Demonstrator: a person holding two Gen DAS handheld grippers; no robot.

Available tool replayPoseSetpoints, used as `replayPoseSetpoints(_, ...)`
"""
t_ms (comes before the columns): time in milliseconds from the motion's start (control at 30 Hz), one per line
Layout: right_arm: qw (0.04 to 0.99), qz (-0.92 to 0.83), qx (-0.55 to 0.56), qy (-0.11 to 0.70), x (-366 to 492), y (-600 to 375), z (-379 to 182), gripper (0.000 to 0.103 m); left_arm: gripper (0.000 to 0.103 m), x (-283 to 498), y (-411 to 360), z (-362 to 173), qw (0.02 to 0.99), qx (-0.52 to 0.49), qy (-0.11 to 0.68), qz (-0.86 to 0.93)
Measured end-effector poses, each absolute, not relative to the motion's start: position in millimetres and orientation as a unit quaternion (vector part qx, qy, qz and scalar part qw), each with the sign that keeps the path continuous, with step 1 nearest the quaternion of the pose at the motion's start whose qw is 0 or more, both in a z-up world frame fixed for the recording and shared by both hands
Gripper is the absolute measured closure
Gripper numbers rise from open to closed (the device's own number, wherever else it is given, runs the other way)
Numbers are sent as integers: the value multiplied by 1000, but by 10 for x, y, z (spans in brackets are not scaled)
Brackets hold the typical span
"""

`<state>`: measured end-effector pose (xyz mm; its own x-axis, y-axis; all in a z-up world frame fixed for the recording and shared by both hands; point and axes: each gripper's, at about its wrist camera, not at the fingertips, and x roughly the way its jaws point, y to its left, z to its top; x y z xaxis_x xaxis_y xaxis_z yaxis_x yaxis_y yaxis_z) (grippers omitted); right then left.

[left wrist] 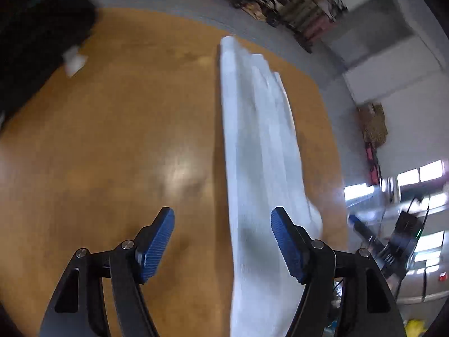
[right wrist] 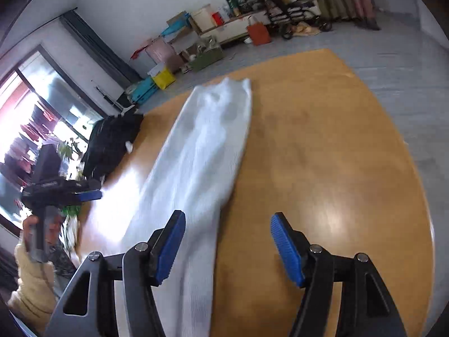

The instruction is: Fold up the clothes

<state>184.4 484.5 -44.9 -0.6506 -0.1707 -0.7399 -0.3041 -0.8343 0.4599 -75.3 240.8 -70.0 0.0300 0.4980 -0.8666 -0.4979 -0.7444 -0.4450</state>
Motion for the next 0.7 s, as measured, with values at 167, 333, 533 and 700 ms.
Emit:
replayPoseSetpoints(167,37,845,-438,306,511,5428,-628,35,31,-1517,2967,-1119,349,-645,10,680)
replayPoseSetpoints(333,54,828,-453,327,-354,5838,-832,35,31,-1966,3222,-1368,335,-653,-13,679)
replayPoseSetpoints(533,55,826,-467,310,-843,6024,-1004,35,31,-2328,3448,-1373,318,-621,-36,716)
replayPoseSetpoints(700,25,834,-459,304,-965,5942,-1070,35,31,-2422,3775,-1416,318,-601,-23,733)
